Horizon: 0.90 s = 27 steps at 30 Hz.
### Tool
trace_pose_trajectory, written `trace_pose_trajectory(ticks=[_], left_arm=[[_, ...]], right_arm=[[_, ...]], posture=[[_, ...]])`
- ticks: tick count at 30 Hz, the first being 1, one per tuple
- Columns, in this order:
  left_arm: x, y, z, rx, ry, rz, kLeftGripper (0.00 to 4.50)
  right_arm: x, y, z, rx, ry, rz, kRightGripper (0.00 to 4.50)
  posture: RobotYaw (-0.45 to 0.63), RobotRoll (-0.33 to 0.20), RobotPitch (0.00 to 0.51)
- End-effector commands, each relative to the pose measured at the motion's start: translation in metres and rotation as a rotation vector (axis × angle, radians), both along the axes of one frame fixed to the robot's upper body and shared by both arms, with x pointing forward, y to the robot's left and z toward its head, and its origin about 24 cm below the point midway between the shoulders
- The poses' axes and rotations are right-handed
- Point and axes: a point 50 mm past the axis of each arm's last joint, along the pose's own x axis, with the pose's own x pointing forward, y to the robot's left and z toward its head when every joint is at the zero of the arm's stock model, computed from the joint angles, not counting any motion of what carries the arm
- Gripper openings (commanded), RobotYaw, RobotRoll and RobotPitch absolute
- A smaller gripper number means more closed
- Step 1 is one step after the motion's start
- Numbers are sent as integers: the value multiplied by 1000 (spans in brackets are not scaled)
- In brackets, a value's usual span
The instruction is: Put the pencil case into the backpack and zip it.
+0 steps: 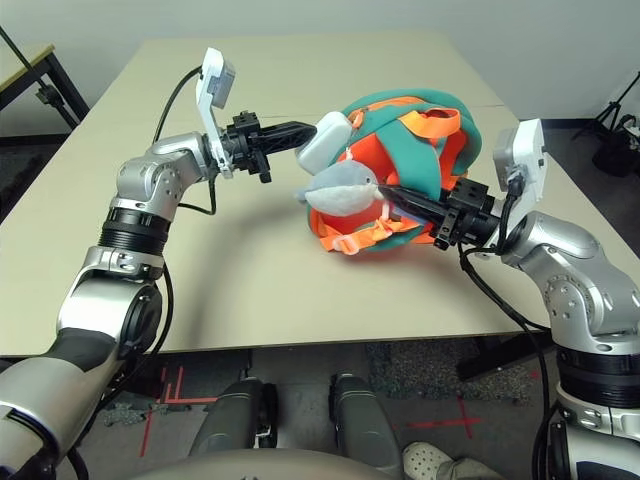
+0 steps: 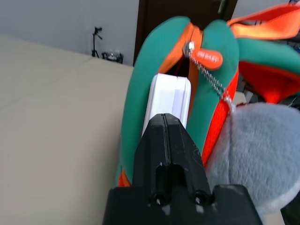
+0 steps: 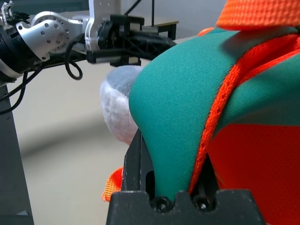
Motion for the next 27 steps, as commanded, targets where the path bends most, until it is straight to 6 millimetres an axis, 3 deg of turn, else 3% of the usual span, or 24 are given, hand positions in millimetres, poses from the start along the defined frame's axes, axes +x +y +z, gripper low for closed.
trace_pose_trajectory(ticks=[1,7,12,14,17,22,27], left_arm=[[-1,-9,-30,85,42,-1,0],[-4,-29,-51,85,62,2,0],[-1,-44,-52,27,46,70,0],[-7,-46,-51,40,36,2,0],[-10,-40,-44,48,22,-40,0],[-16,-14,-11,44,-3,-99,0],[-26,9,7,123,-4,-146,0]], right_arm=[[-6,3,5,-4,-27,21,105],[-6,4,5,-5,-27,22,105],[-6,4,4,-13,-23,26,105],[-6,5,4,-13,-23,27,105],[-6,4,4,-14,-20,27,105],[-4,5,4,-15,-14,34,105],[-1,6,3,-16,-11,42,105]], posture=[[-3,0,72],[-8,0,70],[-10,0,71],[-11,0,74],[-3,0,79],[10,0,80],[14,0,81]])
